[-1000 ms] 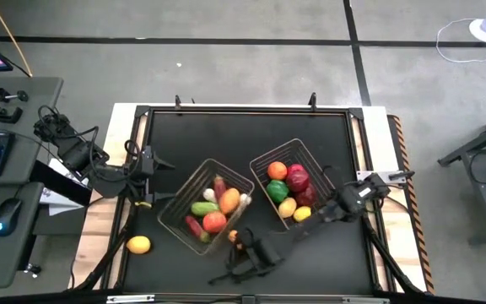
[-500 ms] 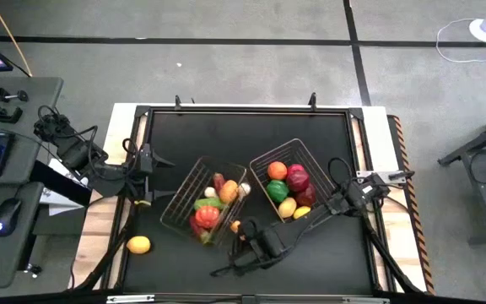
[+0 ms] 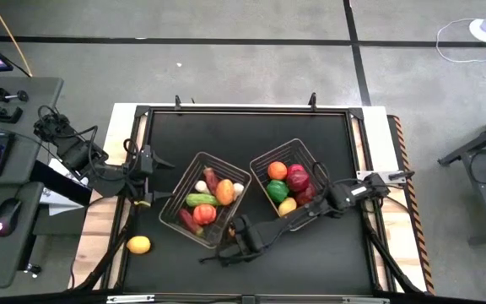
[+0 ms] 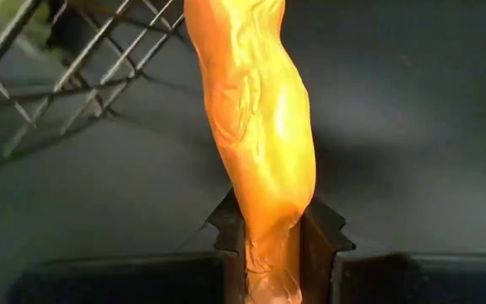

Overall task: Sort produce into baskets
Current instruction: Put the orange chili pepper into the left basket

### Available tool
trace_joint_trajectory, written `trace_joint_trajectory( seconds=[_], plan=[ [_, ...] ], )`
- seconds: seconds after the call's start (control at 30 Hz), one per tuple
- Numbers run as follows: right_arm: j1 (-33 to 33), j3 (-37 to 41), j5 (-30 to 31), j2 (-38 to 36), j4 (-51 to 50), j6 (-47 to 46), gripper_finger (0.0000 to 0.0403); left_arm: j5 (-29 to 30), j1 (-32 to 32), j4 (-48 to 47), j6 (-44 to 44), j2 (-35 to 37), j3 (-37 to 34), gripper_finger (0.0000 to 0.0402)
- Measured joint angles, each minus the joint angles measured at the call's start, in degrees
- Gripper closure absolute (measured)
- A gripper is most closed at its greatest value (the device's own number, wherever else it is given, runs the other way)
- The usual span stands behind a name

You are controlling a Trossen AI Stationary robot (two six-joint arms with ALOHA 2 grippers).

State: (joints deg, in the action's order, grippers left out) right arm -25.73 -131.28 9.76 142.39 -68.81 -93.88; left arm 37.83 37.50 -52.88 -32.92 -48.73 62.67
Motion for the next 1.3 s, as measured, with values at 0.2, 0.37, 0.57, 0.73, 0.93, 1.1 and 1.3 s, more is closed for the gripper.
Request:
trace_joint_trajectory(
  seconds=[0.2,0.37,0.57,0.73,0.93,1.1,1.3],
  plan=[
    [0.0,-0.2,-0.6,1.7,-0.9,-9.4,0.0359,0.6,0.0,0.0,0.1,0.0,0.0,0.0003],
    [0.0,0.0,0.5,1.7,-1.3,-18.9,0.0359,1.8,0.0,0.0,0.1,0.0,0.0,0.0003],
    [-1.3,-1.7,1.4,1.7,-1.2,-19.5,0.0359,1.9,0.0,-0.1,0.1,0.0,0.0,0.0003],
    [-4.2,-2.8,-3.1,-0.9,-0.9,-12.5,0.0359,1.2,0.0,-0.9,0.7,0.2,0.0,0.0003],
    [-8.2,-3.4,-5.3,-7.5,-11.8,-12.6,0.0359,1.2,0.0,-3.1,0.4,0.6,0.0,0.0003],
    [-8.5,-3.3,14.4,-12.9,-12.3,-14.0,0.0359,1.2,0.0,-3.2,0.1,1.4,0.0,0.0003],
    [-0.5,-3.1,18.8,-13.0,-3.4,1.6,0.0359,1.5,0.0,-2.8,-1.6,2.8,0.0,0.0003]
  ],
)
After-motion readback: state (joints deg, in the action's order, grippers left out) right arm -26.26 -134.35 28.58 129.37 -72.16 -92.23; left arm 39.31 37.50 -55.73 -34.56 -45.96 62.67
